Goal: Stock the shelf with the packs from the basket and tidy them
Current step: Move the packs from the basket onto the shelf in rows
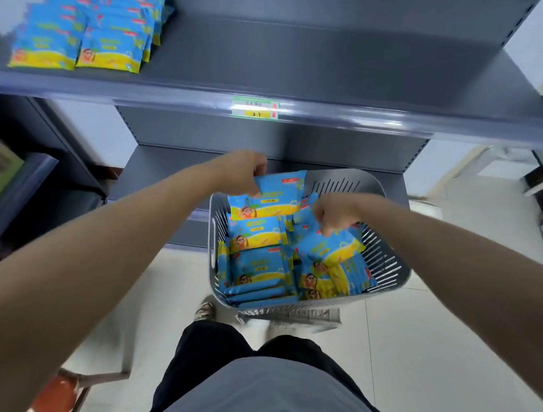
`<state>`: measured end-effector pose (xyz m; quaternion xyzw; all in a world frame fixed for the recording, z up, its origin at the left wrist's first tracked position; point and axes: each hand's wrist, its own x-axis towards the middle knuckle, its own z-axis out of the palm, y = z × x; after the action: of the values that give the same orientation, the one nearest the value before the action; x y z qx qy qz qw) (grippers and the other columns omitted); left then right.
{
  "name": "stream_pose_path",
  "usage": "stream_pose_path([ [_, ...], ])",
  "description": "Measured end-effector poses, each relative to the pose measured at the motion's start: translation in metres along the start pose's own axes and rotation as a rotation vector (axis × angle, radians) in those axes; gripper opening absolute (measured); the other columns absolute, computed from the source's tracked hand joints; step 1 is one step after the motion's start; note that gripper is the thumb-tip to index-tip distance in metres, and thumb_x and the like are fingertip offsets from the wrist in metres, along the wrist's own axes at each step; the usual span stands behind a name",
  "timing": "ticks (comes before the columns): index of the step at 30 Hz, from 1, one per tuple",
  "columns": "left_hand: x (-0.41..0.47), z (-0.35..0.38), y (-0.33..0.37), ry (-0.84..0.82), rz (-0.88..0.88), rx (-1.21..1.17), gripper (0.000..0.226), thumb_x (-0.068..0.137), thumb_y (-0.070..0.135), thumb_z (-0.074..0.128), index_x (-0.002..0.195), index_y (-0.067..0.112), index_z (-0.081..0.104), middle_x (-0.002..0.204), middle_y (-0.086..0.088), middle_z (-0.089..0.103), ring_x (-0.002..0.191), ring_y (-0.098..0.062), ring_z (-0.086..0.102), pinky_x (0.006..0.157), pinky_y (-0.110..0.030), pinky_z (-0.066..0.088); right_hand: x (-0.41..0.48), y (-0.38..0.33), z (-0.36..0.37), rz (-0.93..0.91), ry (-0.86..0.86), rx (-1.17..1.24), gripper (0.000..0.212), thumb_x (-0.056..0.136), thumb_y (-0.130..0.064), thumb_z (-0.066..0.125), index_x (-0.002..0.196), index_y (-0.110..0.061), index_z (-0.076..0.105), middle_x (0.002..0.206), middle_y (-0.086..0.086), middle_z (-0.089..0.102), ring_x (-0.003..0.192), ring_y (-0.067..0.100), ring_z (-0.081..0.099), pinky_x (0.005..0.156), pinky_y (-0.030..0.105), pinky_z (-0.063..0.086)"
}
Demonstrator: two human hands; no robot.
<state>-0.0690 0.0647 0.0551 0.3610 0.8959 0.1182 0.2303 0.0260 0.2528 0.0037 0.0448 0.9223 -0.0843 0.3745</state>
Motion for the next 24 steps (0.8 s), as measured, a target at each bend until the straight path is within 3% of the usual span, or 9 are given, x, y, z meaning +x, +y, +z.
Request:
stream_pose_path([
  [2, 0.0, -0.021, 0.001, 0.05, 0.009, -0.001, 0.025, 0.077, 0.012, 0.071, 0.09, 0.013, 0.049, 0.082, 0.0, 0.05, 0.08, -0.022, 0.047, 0.066, -0.027, 0.034, -0.011, 0.0, -0.038, -0.017, 0.161, 0.014, 0.01, 0.077, -0.013, 0.068, 0.078, -0.01, 0.059, 0.077, 0.006, 0.056, 0.075, 0.023, 0.055, 0.061, 0.028, 0.043],
  [4, -0.001, -0.045, -0.001, 0.113, 0.027, -0.007, 0.024, 0.078, 0.011, 0.071, 0.09, 0.014, 0.05, 0.088, -0.003, 0.05, 0.081, -0.021, 0.047, 0.067, -0.027, 0.034, -0.022, -0.001, -0.078, -0.049, 0.314, 0.028, 0.018, 0.075, -0.01, 0.067, 0.093, -0.01, 0.064, 0.087, 0.005, 0.059, 0.079, 0.021, 0.054, 0.065, 0.027, 0.042],
  [10, 0.0, -0.137, -0.039, 0.291, 0.048, -0.125, 0.023, 0.076, 0.007, 0.07, 0.085, 0.014, 0.05, 0.08, -0.003, 0.053, 0.073, -0.019, 0.047, 0.058, -0.026, 0.035, -0.039, -0.021, -0.194, -0.123, 0.738, 0.358, 0.02, 0.081, -0.003, 0.059, 0.099, -0.008, 0.066, 0.091, 0.001, 0.059, 0.082, 0.014, 0.052, 0.053, 0.011, 0.037],
  [13, 0.008, -0.18, -0.071, 0.352, 0.054, -0.195, 0.023, 0.076, 0.003, 0.071, 0.085, 0.013, 0.051, 0.08, -0.005, 0.053, 0.072, -0.019, 0.046, 0.059, -0.025, 0.036, -0.024, -0.038, -0.241, -0.125, 0.899, 0.568, 0.023, 0.082, -0.001, 0.057, 0.103, -0.007, 0.065, 0.09, 0.003, 0.057, 0.069, 0.012, 0.05, 0.047, 0.008, 0.036],
  [16, 0.019, -0.217, -0.107, 0.387, 0.031, -0.182, 0.022, 0.078, 0.004, 0.07, 0.088, 0.012, 0.052, 0.08, -0.005, 0.053, 0.069, -0.018, 0.045, 0.056, -0.017, 0.035, 0.002, -0.061, -0.281, -0.106, 0.96, 0.744, 0.022, 0.086, -0.002, 0.056, 0.104, -0.012, 0.063, 0.084, 0.001, 0.056, 0.057, 0.004, 0.045, 0.042, 0.005, 0.036],
  [20, 0.036, -0.26, -0.163, 0.411, -0.018, -0.183, 0.022, 0.078, 0.006, 0.071, 0.09, 0.011, 0.053, 0.08, -0.009, 0.054, 0.07, -0.021, 0.044, 0.065, -0.027, 0.036, 0.047, -0.098, -0.321, -0.104, 0.938, 0.813, 0.022, 0.088, -0.004, 0.056, 0.109, -0.004, 0.063, 0.091, 0.004, 0.057, 0.067, 0.012, 0.052, 0.053, 0.014, 0.041],
  [24, 0.043, -0.297, -0.224, 0.432, -0.076, -0.12, 0.026, 0.078, 0.008, 0.071, 0.1, 0.008, 0.057, 0.086, -0.009, 0.057, 0.075, -0.023, 0.047, 0.067, -0.028, 0.037, 0.09, -0.145, -0.347, -0.155, 0.877, 0.832, 0.02, 0.087, -0.005, 0.057, 0.105, -0.008, 0.065, 0.088, 0.004, 0.057, 0.063, 0.01, 0.048, 0.046, 0.01, 0.038],
])
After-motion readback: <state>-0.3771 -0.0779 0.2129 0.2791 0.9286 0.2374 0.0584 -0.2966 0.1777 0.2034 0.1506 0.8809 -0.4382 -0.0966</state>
